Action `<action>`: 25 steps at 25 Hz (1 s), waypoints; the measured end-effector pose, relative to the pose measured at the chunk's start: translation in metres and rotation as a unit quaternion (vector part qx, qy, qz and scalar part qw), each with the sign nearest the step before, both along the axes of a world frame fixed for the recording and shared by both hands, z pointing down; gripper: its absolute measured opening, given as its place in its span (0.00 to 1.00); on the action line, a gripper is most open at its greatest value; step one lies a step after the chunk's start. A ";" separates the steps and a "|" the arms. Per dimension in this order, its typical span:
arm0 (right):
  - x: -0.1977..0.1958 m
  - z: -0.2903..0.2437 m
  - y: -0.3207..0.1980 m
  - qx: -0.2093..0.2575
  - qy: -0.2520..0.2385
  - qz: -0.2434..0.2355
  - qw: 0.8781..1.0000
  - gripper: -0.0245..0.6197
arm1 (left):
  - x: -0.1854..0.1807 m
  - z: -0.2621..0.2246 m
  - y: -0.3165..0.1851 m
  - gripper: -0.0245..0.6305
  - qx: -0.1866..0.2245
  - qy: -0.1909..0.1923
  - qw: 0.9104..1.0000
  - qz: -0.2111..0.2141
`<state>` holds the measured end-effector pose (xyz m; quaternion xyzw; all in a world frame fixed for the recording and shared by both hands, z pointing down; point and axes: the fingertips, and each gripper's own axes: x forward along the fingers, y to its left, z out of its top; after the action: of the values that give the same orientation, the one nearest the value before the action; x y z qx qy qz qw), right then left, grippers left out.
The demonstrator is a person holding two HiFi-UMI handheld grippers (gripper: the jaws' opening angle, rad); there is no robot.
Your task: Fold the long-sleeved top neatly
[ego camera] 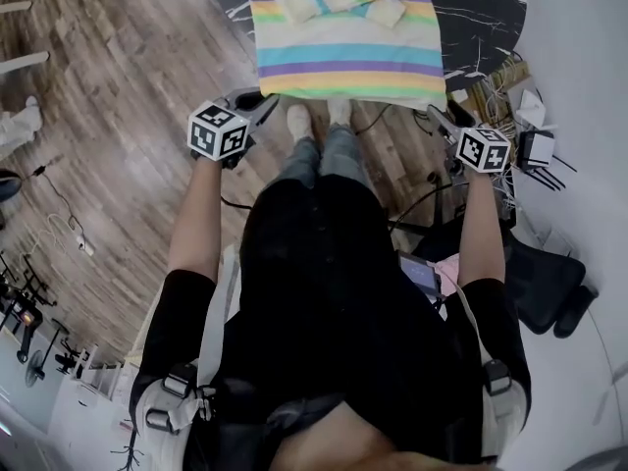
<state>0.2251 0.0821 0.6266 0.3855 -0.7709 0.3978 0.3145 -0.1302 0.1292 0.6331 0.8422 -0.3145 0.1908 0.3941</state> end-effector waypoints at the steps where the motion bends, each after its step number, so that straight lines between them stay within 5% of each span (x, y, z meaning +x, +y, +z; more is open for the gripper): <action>1: -0.001 0.001 -0.001 -0.010 -0.015 -0.004 1.000 0.46 | 0.000 -0.004 0.001 0.08 0.000 -0.002 1.000 -0.003; 5: -0.009 0.007 -0.004 -0.058 -0.078 0.006 0.995 0.46 | -0.002 -0.015 -0.001 0.08 -0.004 -0.005 1.000 -0.013; 9: -0.012 0.005 0.000 -0.059 -0.114 0.017 0.992 0.10 | -0.003 -0.019 0.005 0.08 -0.012 -0.008 1.000 -0.013; 25: -0.029 -0.023 0.069 -0.055 -0.131 0.029 0.989 0.09 | -0.018 -0.031 0.054 0.08 -0.034 0.011 0.999 0.039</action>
<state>0.1961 0.1512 0.6037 0.3348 -0.7709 0.4955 0.2195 -0.1477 0.1834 0.6026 0.8419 -0.2704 0.2073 0.4185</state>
